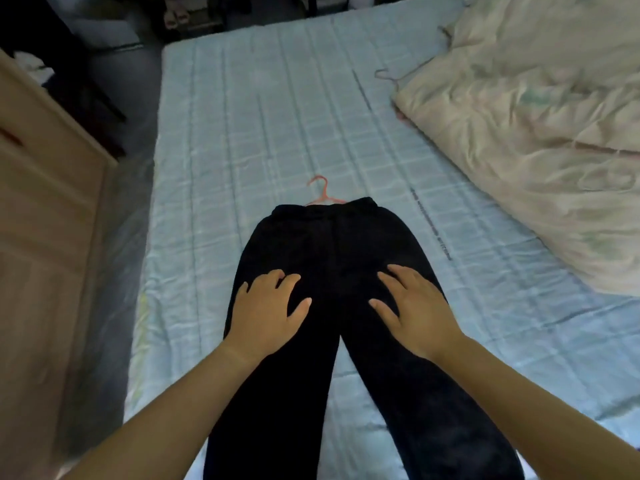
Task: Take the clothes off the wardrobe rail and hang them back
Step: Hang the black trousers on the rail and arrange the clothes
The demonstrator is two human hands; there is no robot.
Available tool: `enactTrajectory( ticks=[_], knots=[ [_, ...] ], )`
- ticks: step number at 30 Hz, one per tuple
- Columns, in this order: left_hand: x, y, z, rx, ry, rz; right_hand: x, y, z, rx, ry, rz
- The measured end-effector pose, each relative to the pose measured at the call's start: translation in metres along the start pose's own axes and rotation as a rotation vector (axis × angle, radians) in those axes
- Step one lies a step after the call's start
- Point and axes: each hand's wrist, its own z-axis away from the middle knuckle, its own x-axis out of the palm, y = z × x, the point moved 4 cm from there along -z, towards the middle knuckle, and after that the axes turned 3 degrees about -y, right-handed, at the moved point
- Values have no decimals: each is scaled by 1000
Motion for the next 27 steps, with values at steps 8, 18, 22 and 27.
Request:
enactTrajectory(
  ticks=[8, 18, 22, 27],
  knots=[
    [60, -11, -115, -125, 8, 40, 44, 64, -147, -80, -89, 9],
    [151, -58, -228, -231, 1, 39, 107, 112, -303, -44, -37, 34],
    [182, -66, -240, -242, 48, 20, 126, 128, -337, -18, 8, -5],
    [194, -72, -244, -231, 100, 7, 134, 142, -346, 77, 157, -149]
  ],
)
